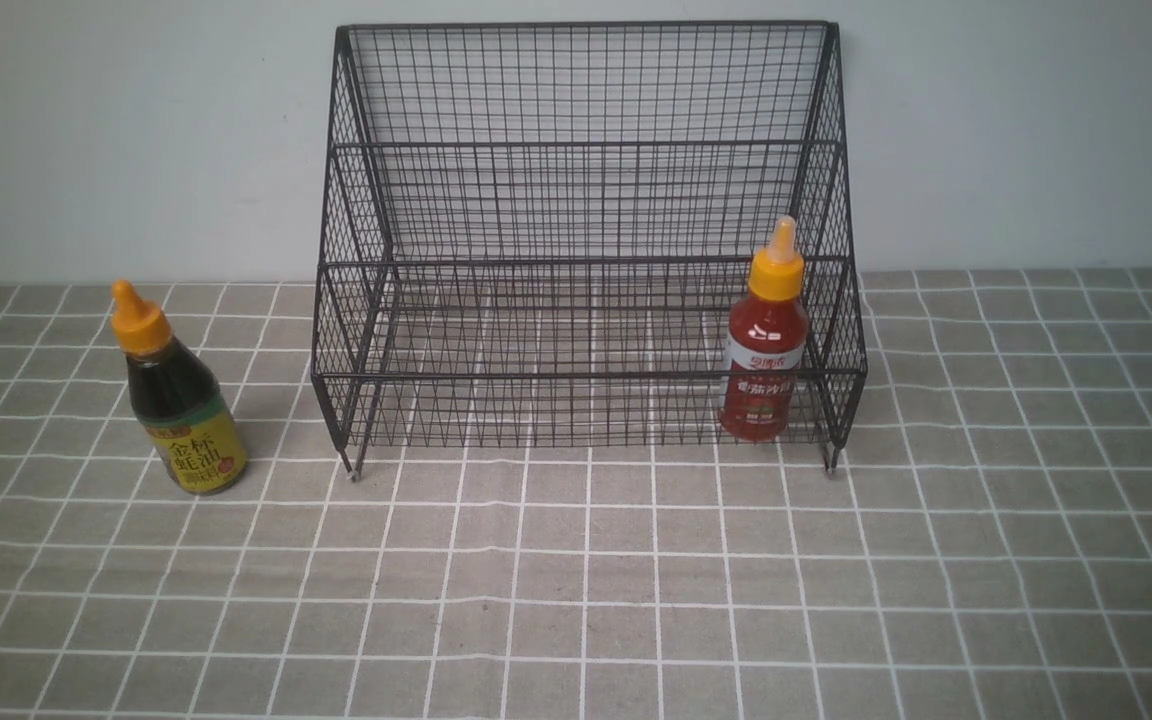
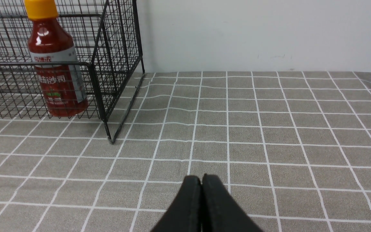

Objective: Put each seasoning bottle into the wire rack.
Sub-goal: Use the left arm to grab the condiment bottle closest to it

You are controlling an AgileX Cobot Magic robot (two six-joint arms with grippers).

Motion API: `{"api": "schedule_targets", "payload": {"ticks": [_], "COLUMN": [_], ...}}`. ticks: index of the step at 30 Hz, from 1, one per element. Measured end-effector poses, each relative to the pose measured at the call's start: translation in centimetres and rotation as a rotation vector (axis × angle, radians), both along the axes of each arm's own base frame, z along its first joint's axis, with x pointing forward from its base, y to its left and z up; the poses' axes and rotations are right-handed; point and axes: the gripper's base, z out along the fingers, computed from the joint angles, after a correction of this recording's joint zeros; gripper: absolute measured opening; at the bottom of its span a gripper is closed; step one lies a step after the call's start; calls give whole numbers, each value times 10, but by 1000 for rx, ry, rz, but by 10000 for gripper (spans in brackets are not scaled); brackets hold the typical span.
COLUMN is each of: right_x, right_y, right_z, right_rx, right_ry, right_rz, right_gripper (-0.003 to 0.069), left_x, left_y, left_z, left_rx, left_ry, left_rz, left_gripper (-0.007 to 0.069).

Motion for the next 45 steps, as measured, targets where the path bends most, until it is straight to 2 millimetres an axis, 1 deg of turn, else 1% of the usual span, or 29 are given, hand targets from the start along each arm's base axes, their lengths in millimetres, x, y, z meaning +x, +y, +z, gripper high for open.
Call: {"api": "schedule_targets", "payload": {"ticks": [5,6,7,9,11,12,13,14,15,16,17,18,19,20,22,23,24,25,26,28,30,31,33,38,40,42,45], "right_x": [0,0,0,0,0,0,0,0,0,0,0,0,0,0,0,0,0,0,0,0,0,0,0,0,0,0,0], "right_y": [0,0,0,0,0,0,0,0,0,0,0,0,0,0,0,0,0,0,0,0,0,0,0,0,0,0,0], "right_z": [0,0,0,0,0,0,0,0,0,0,0,0,0,0,0,0,0,0,0,0,0,0,0,0,0,0,0], "right_rx": [0,0,0,0,0,-1,-1,-1,-1,-1,-1,-1,-1,-1,-1,-1,-1,-1,-1,-1,-1,-2,-3,-3,-3,-3,-3], "right_ry": [0,0,0,0,0,0,0,0,0,0,0,1,1,1,1,1,1,0,0,0,0,0,0,0,0,0,0], "right_rz": [0,0,0,0,0,0,0,0,0,0,0,0,0,0,0,0,0,0,0,0,0,0,0,0,0,0,0], "right_gripper": [-12,-12,-12,-12,-12,-12,-12,-12,-12,-12,-12,-12,-12,-12,-12,-12,-12,-12,-12,-12,-12,-12,-12,-12,-12,-12,-12], "left_x": [-2,-2,-4,-5,-8,-11,-12,-12,-10,-8,-1,5,11,21,36,47,49,62,68,92,111,115,143,185,200,211,239], "left_y": [7,7,11,12,11,9,8,6,4,3,0,-2,-4,-6,-10,-12,-12,-14,-15,-15,-13,-12,-7,-1,0,0,0], "left_z": [18,19,26,33,46,61,68,79,89,93,105,112,117,123,129,132,133,136,137,146,149,150,160,171,171,170,165], "left_rx": [-223,-231,-273,-271,-237,-191,-165,-138,-103,-96,-58,-39,-26,-5,15,24,24,34,41,74,116,125,199,272,284,289,311], "left_ry": [-200,-210,-289,-334,-361,-371,-366,-348,-298,-274,-171,-79,3,139,358,503,524,671,724,870,928,936,969,997,1008,1007,980], "left_rz": [57,61,89,96,82,63,55,40,25,19,-4,-22,-37,-63,-103,-129,-133,-158,-167,-187,-180,-176,-137,-92,-85,-83,-85], "left_gripper": [-6,-6,-6,-6,-6,-6,-6,-6,-6,-6,-6,-6,-6,-6,-6,-6,-6,-6,-6,-6,-6,-6,-6,-6,-6,-6,0]}}
